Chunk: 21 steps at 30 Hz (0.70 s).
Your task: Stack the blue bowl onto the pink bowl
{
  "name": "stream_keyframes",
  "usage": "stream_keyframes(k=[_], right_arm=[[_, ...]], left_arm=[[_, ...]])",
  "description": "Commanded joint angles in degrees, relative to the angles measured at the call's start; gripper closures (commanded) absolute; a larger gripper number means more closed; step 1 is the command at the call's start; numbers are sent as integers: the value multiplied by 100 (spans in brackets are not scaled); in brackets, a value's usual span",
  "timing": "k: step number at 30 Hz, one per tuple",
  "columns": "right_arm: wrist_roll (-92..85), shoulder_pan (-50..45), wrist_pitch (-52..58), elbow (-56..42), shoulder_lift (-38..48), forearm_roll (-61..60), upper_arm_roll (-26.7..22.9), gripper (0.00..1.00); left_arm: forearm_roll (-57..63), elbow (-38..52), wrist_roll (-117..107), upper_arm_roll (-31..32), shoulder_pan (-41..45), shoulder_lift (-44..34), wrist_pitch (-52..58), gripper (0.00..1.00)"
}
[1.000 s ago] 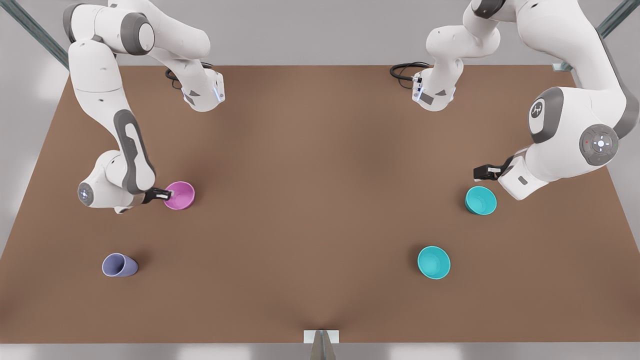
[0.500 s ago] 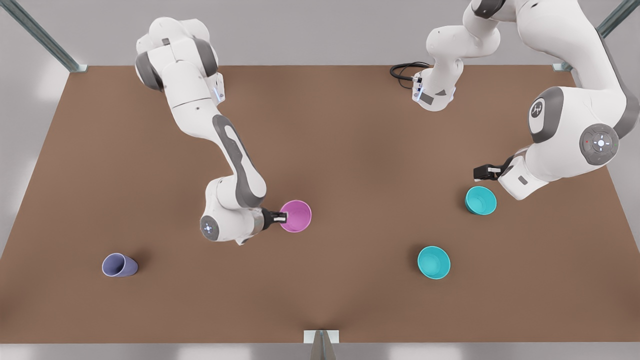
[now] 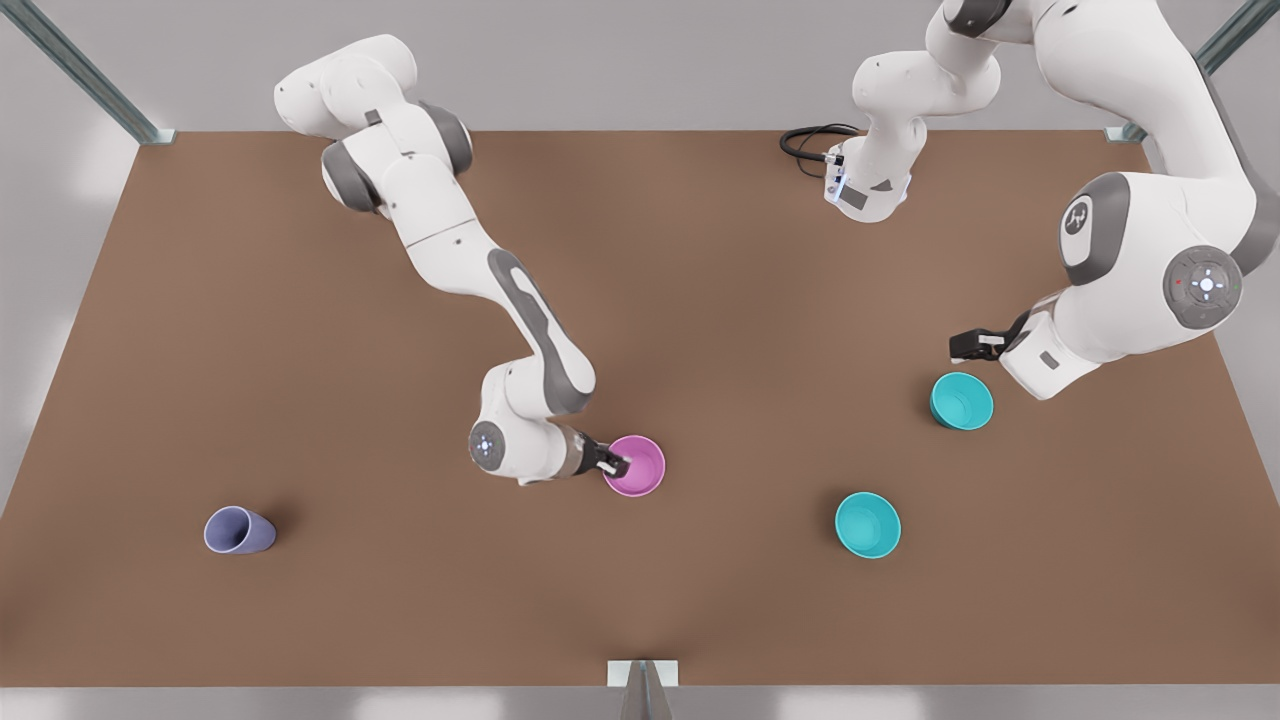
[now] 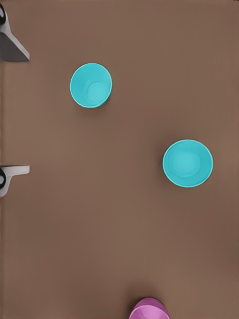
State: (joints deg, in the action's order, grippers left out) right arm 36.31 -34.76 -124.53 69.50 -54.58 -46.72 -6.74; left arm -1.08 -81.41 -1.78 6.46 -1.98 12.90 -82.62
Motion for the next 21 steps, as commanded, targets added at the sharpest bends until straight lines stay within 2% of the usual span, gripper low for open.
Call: stream_keyframes(k=[1, 4, 5, 6, 8, 9, 10, 11, 13, 16, 17, 18, 21], right_arm=[[1686, 22, -98, 38, 228, 5, -20, 0], [1546, 514, 1255, 353, 913, 75, -73, 0], [1107, 786, 2343, 530, 1239, 111, -231, 0], [642, 1094, 3407, 486, 1379, 365, -363, 0], [-923, 1622, 5061, 354, 1590, 1147, -512, 0], [-1511, 1648, 5579, -40, 1705, 1867, -592, 0], [-2943, 1762, 6107, -761, 1863, 2851, -627, 0], [-4209, 1885, 6178, -1096, 2144, 3572, -636, 0], [-4695, 1850, 6099, -1018, 3057, 4022, -759, 0], [-4624, 1850, 5555, 133, 4358, 4496, -645, 0], [-4519, 1877, 5063, 818, 4780, 4909, -364, 0], [-4054, 2061, 4956, 1066, 4913, 4945, 14, 0], [-3983, 2219, 5088, 995, 4728, 4918, 76, 0]], left_arm=[[-6, 11, -16, -5, -31, 55, -61, 0], [-24, 20, -68, -5, -136, 169, -132, 0], [-6, 90, -77, -5, -136, 327, -132, 0], [2, 196, -60, -5, -136, 696, -535, 0], [2, 968, -69, -14, -145, 2084, -1546, 0], [-6, 1416, -77, -5, -145, 2655, -1871, 0], [-15, 1997, -51, -5, -136, 3350, -2030, 0], [-24, 2164, -42, 4, -136, 3667, -2337, 0], [-33, 2156, -25, 22, -136, 4027, -2698, 0], [-42, 2121, 11, 66, -119, 4370, -3032, 0], [-42, 2121, 19, 66, -119, 4414, -3190, 0], [-42, 2112, 11, 66, -119, 4467, -3252, 0], [-77, 1883, 2, 66, -110, 4476, -3252, 0]])
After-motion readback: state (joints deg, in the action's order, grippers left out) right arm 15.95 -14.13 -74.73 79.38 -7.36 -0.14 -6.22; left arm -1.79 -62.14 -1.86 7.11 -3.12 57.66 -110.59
